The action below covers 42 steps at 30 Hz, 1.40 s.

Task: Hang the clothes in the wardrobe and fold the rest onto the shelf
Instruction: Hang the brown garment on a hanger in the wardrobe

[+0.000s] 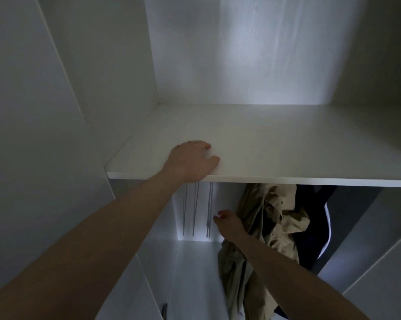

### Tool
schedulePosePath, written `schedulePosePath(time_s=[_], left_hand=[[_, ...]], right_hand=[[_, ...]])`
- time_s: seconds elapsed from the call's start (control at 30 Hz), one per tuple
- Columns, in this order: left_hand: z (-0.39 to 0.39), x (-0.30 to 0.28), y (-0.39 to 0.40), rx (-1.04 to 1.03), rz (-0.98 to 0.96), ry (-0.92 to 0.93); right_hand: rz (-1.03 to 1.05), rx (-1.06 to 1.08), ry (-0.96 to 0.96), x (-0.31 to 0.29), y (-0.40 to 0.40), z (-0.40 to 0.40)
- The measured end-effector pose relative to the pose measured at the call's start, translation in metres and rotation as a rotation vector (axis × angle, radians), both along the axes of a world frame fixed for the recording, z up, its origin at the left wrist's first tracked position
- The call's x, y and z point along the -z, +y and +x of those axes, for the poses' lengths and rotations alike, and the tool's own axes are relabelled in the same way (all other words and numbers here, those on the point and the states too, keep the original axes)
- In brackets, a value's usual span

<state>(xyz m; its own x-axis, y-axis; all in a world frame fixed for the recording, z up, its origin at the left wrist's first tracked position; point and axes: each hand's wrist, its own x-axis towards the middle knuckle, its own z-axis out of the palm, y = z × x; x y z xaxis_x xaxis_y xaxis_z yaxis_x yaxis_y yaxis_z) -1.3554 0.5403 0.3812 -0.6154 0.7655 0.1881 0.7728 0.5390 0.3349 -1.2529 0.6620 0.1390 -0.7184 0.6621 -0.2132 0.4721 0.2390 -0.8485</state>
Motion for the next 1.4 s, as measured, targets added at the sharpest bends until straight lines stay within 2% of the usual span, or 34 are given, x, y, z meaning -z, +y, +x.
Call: schedulePosePath(time_s=[0.1, 0.43, 0.83, 1.03, 1.17, 1.4], left_hand=[[-0.001, 0.0, 0.001, 0.003, -0.009, 0.003], [-0.001, 0.0, 0.001, 0.013, 0.017, 0.004], [0.004, -0.003, -0.002, 0.003, 0.01, -0.021], [0.006, -0.004, -0.002, -0.01, 0.02, -0.029], [0.005, -0.004, -0.002, -0.02, 0.02, -0.036], [0.004, -0.003, -0.001, -0.029, 0.036, -0.032]], right_hand=[[-0.067, 0.055, -0.046, 0.012, -0.001, -0.024], [-0.009, 0.06, -0.113, 0.026, -0.002, -0.057], [-0.26, 0.184, 0.085, 0.035, -0.003, -0.067], [-0.15, 0.286, 0.175, 0.006, -0.006, -0.042], [-0.22, 0.424, 0.314, -0.009, -0.01, -0.031], [-0.248, 0.508, 0.399, -0.019, -0.011, -0.017]])
